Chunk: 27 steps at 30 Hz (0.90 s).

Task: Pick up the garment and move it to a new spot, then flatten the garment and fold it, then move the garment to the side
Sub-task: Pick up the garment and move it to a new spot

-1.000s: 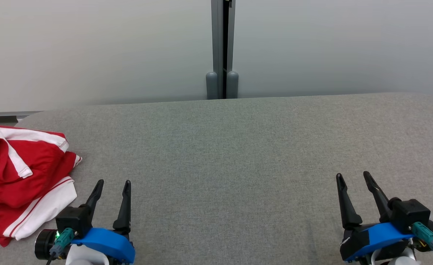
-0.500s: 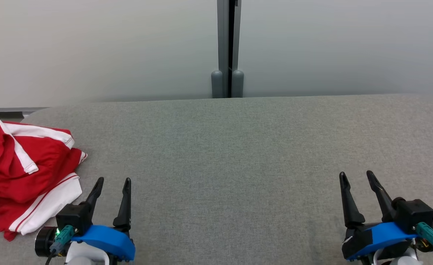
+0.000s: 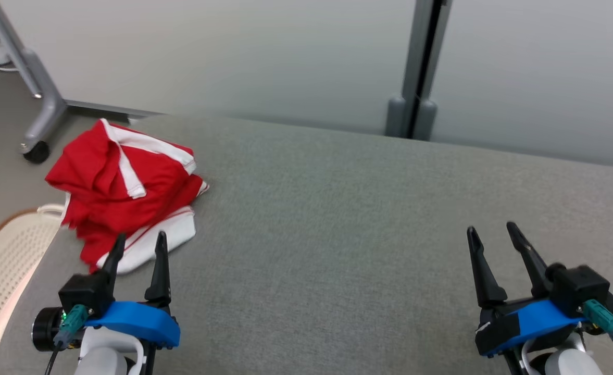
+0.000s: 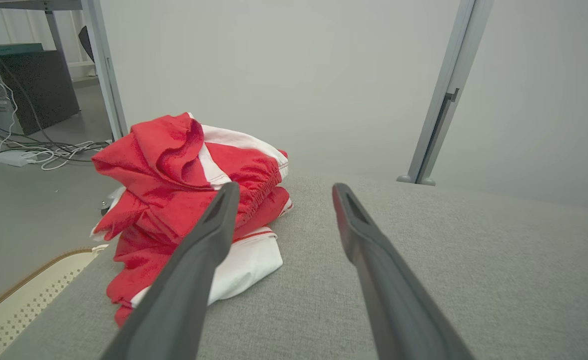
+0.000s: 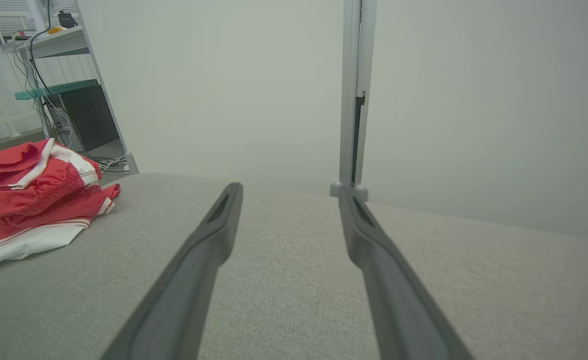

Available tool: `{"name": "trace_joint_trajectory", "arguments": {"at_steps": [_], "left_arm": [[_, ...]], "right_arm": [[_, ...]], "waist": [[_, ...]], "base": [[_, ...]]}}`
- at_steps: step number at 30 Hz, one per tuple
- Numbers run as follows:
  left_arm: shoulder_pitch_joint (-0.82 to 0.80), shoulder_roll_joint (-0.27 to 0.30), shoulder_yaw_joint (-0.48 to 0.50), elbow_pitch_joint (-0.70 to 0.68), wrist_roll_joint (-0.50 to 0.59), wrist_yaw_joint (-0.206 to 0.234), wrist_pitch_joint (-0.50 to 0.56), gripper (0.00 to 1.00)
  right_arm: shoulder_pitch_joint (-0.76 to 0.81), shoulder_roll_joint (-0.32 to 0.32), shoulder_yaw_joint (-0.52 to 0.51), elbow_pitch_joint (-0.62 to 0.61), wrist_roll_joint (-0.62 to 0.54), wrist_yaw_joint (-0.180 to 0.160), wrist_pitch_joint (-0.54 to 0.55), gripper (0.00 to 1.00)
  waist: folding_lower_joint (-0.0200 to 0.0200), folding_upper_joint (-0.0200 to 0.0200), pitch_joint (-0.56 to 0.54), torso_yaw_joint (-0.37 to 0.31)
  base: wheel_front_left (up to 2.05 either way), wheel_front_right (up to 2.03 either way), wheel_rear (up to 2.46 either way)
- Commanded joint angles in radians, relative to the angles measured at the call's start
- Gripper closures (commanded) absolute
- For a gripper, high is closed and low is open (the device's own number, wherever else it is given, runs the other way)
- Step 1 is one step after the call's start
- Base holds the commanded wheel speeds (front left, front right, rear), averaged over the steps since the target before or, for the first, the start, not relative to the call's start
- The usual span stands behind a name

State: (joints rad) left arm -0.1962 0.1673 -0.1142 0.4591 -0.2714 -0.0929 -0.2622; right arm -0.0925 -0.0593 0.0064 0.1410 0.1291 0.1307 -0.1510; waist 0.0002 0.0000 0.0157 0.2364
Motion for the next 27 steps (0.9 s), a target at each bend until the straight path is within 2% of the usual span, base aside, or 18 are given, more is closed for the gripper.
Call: {"name": "trace_joint_trajectory", "arguments": {"at_steps": [1,7,13,22,27], "left_arm": [[-0.009,-0.003,0.013,-0.01,0.002,0.005,-0.004,0.0],[0.002,-0.016,0.045,-0.023,-0.003,0.005,-0.003,0.0],[0.015,-0.03,0.074,-0.034,0.003,0.0,-0.003,0.0],[-0.018,-0.053,0.102,-0.047,0.019,-0.008,-0.003,0.0],[-0.144,-0.065,0.103,-0.01,0.001,-0.021,-0.003,0.0]], "right_arm": [[-0.014,-0.007,0.01,-0.01,0.002,0.0,0.008,0.0],[-0.019,-0.015,0.025,-0.031,0.002,0.0,0.022,0.0],[-0.022,-0.02,0.024,-0.05,-0.006,0.0,0.035,0.0],[-0.034,-0.037,0.025,-0.092,-0.009,0.0,0.061,0.0],[-0.075,-0.071,0.021,-0.155,-0.023,0.0,0.105,0.0]], "waist": [[-0.0002,0.0,0.038,0.066],[-0.0002,0.0,0.057,0.159],[-0.0002,0.0,0.067,0.201],[-0.0002,0.0,0.113,0.204],[-0.0002,0.0,0.227,0.185]], "base": [[0.0,0.0,0.0],[0.0,0.0,0.0],[0.0,0.0,0.0],[0.0,0.0,0.0],[0.0,0.0,0.0]]}}
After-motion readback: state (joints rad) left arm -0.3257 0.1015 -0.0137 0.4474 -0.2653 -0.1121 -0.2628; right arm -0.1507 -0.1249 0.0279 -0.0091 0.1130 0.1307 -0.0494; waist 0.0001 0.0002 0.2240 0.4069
